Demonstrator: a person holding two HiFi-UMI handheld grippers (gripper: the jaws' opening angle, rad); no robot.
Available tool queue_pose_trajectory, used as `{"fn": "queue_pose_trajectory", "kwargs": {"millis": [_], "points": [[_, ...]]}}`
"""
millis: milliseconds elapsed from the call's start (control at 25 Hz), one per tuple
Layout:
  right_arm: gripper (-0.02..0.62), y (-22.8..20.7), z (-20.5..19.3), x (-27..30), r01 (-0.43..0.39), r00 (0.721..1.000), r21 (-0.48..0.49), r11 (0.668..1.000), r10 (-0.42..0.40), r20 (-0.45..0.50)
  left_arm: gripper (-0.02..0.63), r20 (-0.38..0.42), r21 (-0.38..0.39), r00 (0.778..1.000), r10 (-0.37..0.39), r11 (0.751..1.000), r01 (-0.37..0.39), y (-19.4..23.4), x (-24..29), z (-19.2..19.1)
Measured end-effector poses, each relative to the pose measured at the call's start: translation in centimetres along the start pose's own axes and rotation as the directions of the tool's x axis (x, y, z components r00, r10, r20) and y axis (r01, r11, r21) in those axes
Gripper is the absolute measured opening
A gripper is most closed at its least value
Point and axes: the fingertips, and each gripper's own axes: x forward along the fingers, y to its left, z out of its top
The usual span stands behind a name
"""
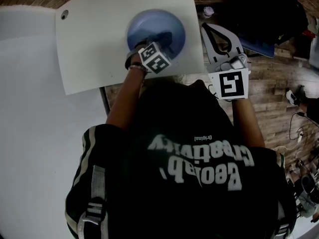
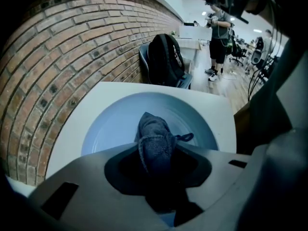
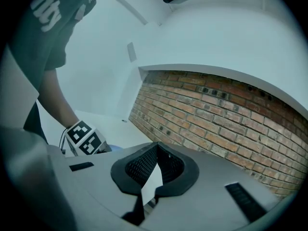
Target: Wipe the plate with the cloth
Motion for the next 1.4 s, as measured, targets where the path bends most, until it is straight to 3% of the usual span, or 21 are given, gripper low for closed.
{"fn": "queue_pose_trajectory", "kwargs": {"millis": [280, 600, 1000, 1400], "points": [[-0.006, -0.8, -0.9, -0.9, 0.053, 0.998, 0.007, 0.999, -0.053, -0.041, 0.133, 0.034, 0.040, 0.999, -0.012, 0.999, 0.011, 1.5, 1.6, 3.0], [-0.006, -2.0, -1.9, -1.6, 0.105, 0.991, 0.022, 0.994, -0.103, -0.084, 0.133, 0.008, 0.056, 0.999, 0.046, 0.997, -0.047, 6.4, 2.9, 4.1], [-0.006, -0.7, -0.6, 1.4, 0.032, 0.998, 0.017, 0.999, -0.031, -0.056, 0.135, -0.082, -0.076, 0.991, 0.104, 0.991, -0.110, 10.5, 1.2, -1.1], [-0.006, 2.3, 1.1, 3.5, -0.068, 0.998, -0.017, 0.998, 0.068, -0.003, 0.135, -0.090, -0.191, 0.991, 0.102, 0.975, -0.118, 8.4, -1.8, -6.3]]}}
